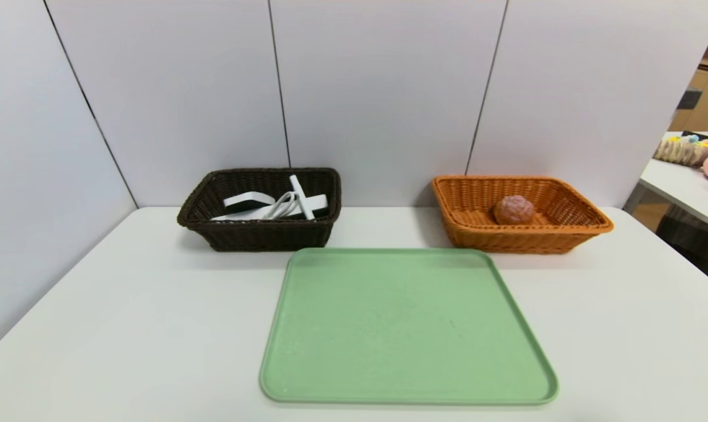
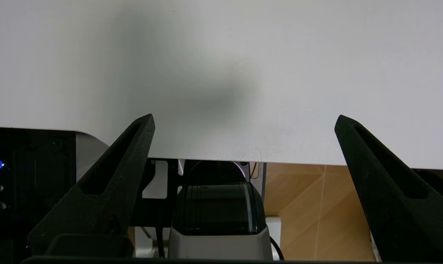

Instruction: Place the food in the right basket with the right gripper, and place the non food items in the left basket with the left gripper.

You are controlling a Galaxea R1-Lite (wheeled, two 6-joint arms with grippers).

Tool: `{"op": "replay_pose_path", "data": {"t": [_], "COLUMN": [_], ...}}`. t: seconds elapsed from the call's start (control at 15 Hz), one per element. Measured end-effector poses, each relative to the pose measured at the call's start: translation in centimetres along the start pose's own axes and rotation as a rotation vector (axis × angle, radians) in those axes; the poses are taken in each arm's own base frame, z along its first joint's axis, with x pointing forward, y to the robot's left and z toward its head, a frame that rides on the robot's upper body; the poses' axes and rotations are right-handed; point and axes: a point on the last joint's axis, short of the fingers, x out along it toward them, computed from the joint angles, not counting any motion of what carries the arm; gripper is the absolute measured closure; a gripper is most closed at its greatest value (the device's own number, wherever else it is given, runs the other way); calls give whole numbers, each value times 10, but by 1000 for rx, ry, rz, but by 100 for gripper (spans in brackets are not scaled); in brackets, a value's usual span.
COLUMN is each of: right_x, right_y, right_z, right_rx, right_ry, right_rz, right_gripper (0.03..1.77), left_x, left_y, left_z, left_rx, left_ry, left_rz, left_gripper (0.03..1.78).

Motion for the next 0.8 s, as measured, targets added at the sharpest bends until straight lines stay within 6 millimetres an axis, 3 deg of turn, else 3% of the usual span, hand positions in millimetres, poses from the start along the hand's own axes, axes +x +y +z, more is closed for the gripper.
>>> {"op": "replay_pose_path", "data": {"t": [0.53, 0.8], "right_x": [-9, -8], "right_y": [2, 4], "right_z": [-84, -93], "right_rx": [39, 61], "right_ry": [-370, -517], "right_rz": [-105, -112], "right_gripper": [11, 11], "left_x": [-20, -27], "left_y": [-5, -2], "left_z": [-25, -38], "left_rx": [26, 42], "left_ry": [-80, -65], "left_rz": [-292, -350], "left_gripper": [12, 12]}}
